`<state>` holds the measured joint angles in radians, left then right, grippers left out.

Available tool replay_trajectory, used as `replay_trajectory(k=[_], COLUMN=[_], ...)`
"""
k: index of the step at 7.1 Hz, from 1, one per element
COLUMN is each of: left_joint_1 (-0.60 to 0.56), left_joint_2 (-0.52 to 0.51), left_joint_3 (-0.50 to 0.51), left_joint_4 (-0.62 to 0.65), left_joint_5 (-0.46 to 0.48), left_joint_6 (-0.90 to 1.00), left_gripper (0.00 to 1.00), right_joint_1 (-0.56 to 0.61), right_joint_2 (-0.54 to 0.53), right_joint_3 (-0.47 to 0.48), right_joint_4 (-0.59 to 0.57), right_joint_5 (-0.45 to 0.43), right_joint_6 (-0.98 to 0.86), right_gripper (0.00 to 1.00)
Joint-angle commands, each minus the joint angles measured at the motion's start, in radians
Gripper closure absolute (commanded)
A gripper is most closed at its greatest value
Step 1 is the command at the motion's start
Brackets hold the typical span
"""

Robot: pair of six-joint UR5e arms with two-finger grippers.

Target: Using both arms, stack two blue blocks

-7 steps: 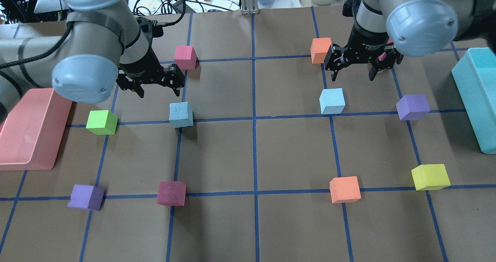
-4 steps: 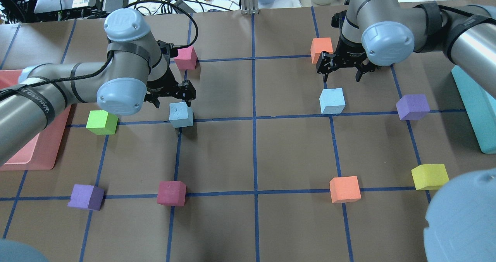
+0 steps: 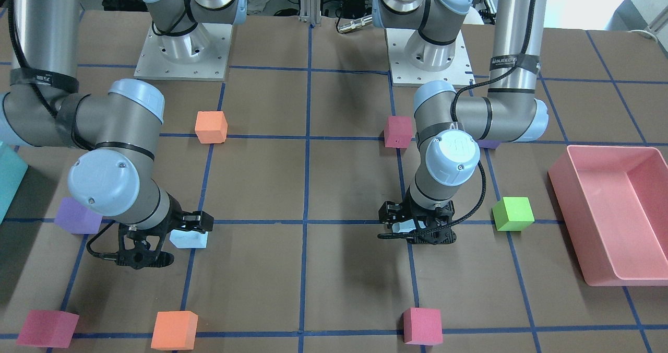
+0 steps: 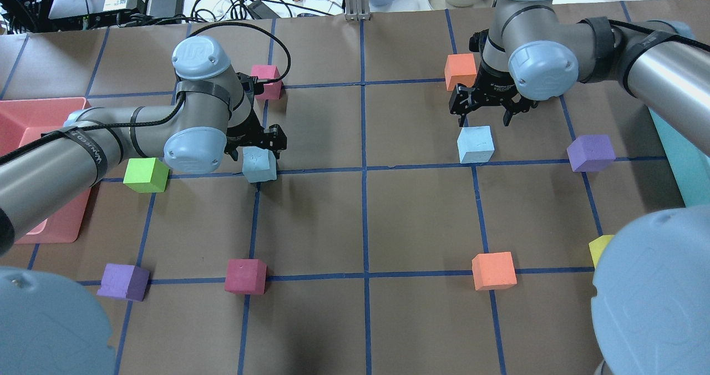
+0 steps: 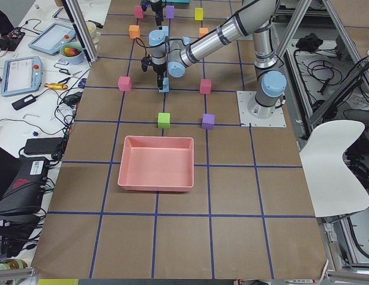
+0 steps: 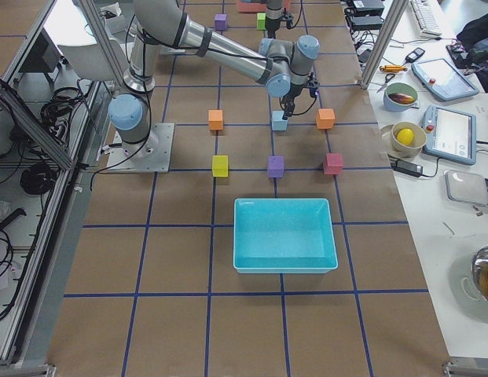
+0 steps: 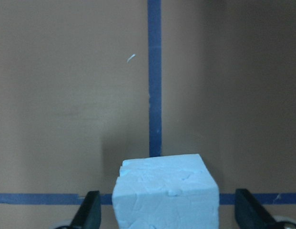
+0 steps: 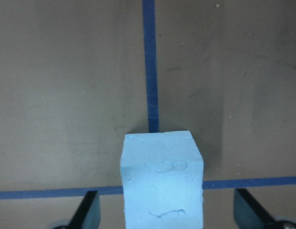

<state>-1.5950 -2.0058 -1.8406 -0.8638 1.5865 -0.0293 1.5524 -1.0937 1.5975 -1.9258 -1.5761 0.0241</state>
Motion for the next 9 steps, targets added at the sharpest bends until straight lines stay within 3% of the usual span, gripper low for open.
replay_trajectory(k=[1,2,3,4,5,7,9], left_joint_1=[-0.006,-0.006,-0.006,-0.006,-0.006,-0.006,-0.006], left_joint_2=[-0.005,-0.007,-0.008,-0.002,-0.001,-0.005,-0.007], left_joint_3=[-0.003,-0.003,-0.005,-0.006,-0.006,-0.011,-0.019], left_joint_4=[0.012,0.012,0.011,0.006,0.0,0.006,0.005], left_joint_5=[0.004,0.001,0.003,0.012,0.012,0.007,-0.002], left_joint_6=[-0.014,-0.014,-0.015,-0.015,-0.033,-0.054,-0.052], left_gripper=[0.0,0.0,0.03,0.06,0.06,0.11,0.34], right_joint_1=[0.002,0.0,0.0,0.002,0.002,0.015,0.12], right_joint_2=[0.032,0.043,0.057,0.061,0.06,0.04,-0.02], right_joint_3=[0.001,0.001,0.001,-0.001,-0.001,-0.016,-0.014], right_joint_4=[-0.028,-0.038,-0.045,-0.042,-0.042,-0.027,0.017], right_joint_5=[0.001,0.001,0.001,-0.001,-0.008,-0.006,0.033], right_joint_6=[-0.001,-0.001,-0.001,-0.004,-0.007,0.011,0.125], right_gripper=[0.0,0.0,0.12,0.68,1.0,1.0,1.0])
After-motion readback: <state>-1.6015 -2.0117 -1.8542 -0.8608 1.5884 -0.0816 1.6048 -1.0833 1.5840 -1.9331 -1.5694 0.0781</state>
